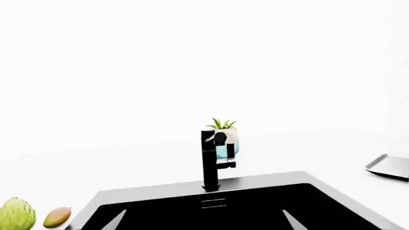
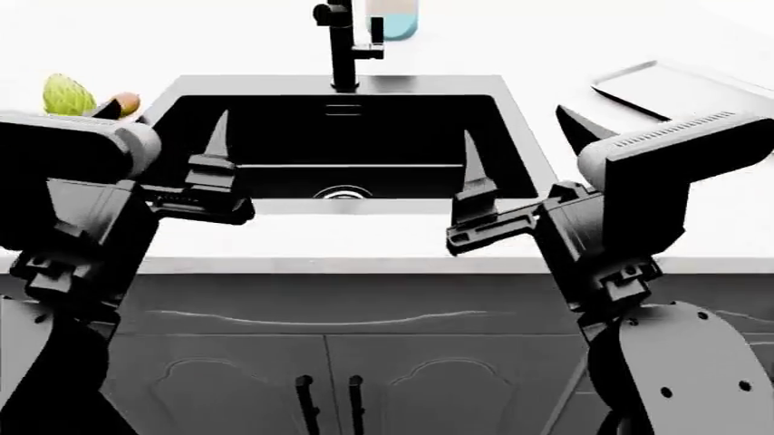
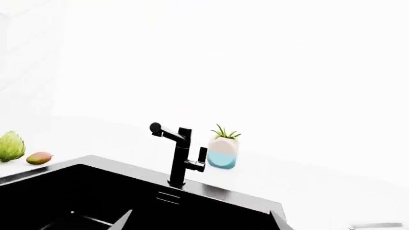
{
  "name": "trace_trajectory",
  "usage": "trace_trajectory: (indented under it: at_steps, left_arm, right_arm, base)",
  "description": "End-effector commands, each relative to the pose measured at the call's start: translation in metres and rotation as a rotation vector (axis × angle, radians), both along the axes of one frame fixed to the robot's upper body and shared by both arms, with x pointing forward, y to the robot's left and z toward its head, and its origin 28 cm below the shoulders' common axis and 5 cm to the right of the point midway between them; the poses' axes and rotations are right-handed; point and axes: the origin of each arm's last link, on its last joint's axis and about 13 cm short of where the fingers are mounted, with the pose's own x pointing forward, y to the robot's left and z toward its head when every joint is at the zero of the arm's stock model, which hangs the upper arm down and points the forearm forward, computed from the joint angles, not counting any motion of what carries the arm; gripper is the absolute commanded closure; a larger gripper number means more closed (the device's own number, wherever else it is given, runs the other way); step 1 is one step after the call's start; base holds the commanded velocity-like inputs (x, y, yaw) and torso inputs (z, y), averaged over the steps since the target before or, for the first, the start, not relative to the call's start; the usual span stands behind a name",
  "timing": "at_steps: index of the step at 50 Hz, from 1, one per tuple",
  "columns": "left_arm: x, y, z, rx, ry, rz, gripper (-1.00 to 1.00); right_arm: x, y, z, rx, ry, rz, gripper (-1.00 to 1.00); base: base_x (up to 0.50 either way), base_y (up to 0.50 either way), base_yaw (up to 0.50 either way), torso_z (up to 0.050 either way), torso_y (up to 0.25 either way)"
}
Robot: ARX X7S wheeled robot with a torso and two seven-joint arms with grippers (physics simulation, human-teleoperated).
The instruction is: Pick up the fruits and vegetables and place them in the sink. Turn on the sink faucet to wash them. Then turn the sink off and put them in the tray.
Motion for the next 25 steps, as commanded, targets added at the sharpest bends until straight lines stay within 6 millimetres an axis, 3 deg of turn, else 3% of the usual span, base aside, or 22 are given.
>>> trace_trajectory:
  at_steps: [1,25]
  left_arm:
    - [-0.021,0.013,0.041,0.055,-0.047,-0.011,-1.0]
    - [-0.031,0.016,0.046,0.091,-0.041,-0.002,-1.0]
  right_arm:
    - [-0.01,0.007,0.043,-0.033,-0.024,0.135,-1.0]
    - [-0.006,0.021,0.045,-0.044,-0.025,0.181,-1.0]
  base:
    - [0.21,0.5,0.0,0.05,0.0]
    - [0.21,0.5,0.0,0.05,0.0]
